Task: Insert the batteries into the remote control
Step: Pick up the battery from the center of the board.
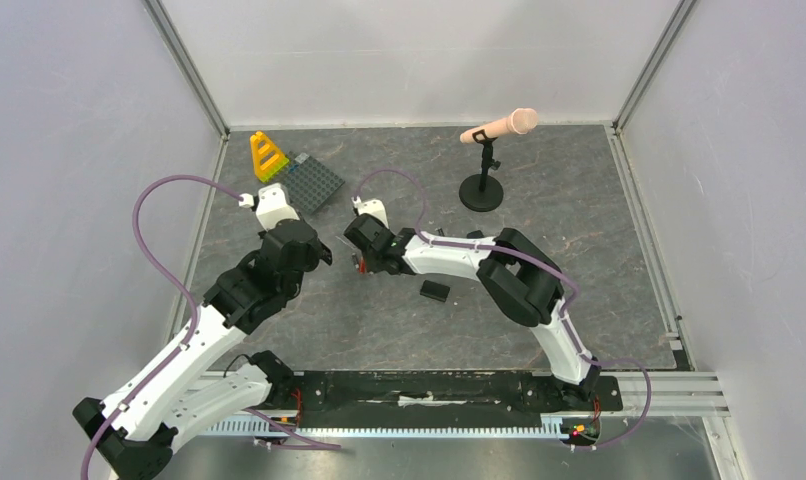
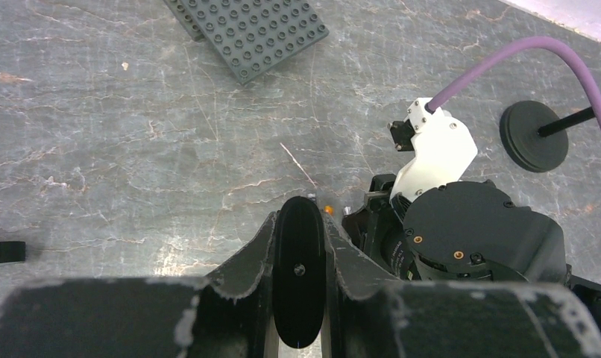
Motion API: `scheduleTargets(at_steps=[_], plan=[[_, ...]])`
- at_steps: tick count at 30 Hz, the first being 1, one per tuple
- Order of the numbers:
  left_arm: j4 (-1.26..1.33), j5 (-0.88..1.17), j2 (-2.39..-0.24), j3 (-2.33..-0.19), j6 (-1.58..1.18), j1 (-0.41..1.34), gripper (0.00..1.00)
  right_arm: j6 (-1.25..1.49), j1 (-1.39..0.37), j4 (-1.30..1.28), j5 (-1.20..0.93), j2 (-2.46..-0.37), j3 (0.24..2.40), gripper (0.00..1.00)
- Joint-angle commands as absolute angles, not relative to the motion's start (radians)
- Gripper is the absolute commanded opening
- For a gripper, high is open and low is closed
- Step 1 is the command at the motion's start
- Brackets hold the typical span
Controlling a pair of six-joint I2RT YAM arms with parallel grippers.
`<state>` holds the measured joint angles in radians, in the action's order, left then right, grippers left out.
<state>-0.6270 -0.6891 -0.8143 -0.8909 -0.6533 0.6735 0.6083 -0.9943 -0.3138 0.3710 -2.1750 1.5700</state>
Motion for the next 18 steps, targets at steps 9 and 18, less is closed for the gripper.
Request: scheduleTargets(at_steps=[9, 18], plan=[[-0.241, 0.174, -0.905, -0.891, -0.351, 0.562, 0.02, 0.562, -0.826, -0.150, 0.260, -1.651, 1.146, 0.00], [0.008, 0.733, -1.063, -0.936, -0.326, 0.516, 0.02, 0.466, -0.745, -0.054, 0.189, -1.210, 0.929, 0.00]])
